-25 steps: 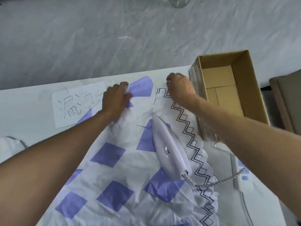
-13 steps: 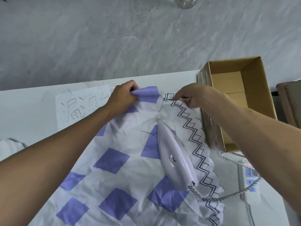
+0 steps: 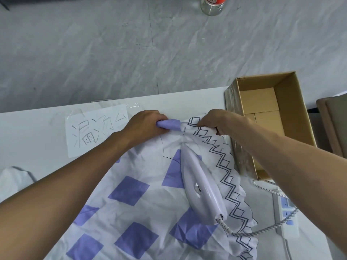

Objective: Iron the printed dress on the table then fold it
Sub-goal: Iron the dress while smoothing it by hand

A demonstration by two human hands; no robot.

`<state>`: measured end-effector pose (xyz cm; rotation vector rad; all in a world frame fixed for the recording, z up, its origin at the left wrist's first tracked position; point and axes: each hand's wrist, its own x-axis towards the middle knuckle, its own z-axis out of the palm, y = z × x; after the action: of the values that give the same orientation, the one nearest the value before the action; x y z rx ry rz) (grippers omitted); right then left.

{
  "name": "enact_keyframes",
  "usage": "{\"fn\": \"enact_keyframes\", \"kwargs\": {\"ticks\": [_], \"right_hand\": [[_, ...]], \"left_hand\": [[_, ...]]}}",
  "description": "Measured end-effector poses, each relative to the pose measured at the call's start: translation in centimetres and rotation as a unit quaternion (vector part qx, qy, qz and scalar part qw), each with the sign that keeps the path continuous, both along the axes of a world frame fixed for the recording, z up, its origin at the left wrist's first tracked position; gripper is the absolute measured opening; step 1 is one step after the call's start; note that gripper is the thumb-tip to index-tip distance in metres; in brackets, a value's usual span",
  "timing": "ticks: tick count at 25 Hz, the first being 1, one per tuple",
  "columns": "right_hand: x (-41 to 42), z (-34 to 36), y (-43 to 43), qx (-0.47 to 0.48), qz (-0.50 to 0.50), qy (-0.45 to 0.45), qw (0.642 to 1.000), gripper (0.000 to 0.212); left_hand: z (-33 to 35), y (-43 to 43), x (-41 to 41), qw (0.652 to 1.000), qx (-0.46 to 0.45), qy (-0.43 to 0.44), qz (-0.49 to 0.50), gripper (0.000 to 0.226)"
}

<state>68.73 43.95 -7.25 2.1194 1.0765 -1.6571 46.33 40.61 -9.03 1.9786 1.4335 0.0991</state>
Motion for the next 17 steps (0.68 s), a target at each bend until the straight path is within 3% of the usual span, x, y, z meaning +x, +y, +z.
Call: {"fn": "enact_keyframes", "kwargs": {"ticks": [2, 5, 7, 9, 11, 12, 13, 15, 17], "right_hand": [[-0.3, 0.5, -0.3, 0.024, 0.044, -0.013, 0.999, 0.021], [-0.6, 1.0, 0.3, 0.115, 0.198, -0.060, 0.972, 0.034], [-0.9, 1.6, 1.3, 0.211, 0.185, -0.033, 0.959, 0.026], [-1.0, 2.3, 2.5, 0.283, 0.020, 0.047, 0.958, 0.011], [-1.1, 2.6, 3.4, 0.244, -0.198, 0.172, 0.934, 0.007], [-1.0, 1.9, 3.6, 0.198, -0.281, 0.201, 0.917, 0.007], [-0.7, 0.8, 3.7, 0.160, -0.322, 0.202, 0.911, 0.012], [-0.4, -1.4, 3.8, 0.136, -0.301, 0.167, 0.929, 0.018], [-0.6, -2.2, 3.8, 0.141, -0.287, 0.158, 0.934, 0.015]], "left_hand": [[-0.2, 0.1, -0.1, 1.000, 0.009, 0.006, -0.007, 0.009], [-0.1, -0.2, -0.2, 0.998, 0.022, -0.042, 0.037, 0.021], [0.0, -0.3, -0.4, 0.993, 0.016, -0.065, 0.097, 0.024], [0.5, -0.4, -0.5, 0.981, 0.002, -0.099, 0.165, 0.022], [0.9, -0.1, -0.2, 0.961, -0.004, -0.145, 0.235, 0.016], [1.1, -0.1, -0.1, 0.954, -0.005, -0.153, 0.258, 0.027], [1.0, -0.1, 0.2, 0.952, -0.002, -0.144, 0.270, 0.044], [0.0, -0.2, 0.2, 0.963, 0.003, -0.046, 0.265, 0.067], [-0.8, -0.2, -0.4, 0.963, -0.054, 0.039, 0.261, 0.056]]}}
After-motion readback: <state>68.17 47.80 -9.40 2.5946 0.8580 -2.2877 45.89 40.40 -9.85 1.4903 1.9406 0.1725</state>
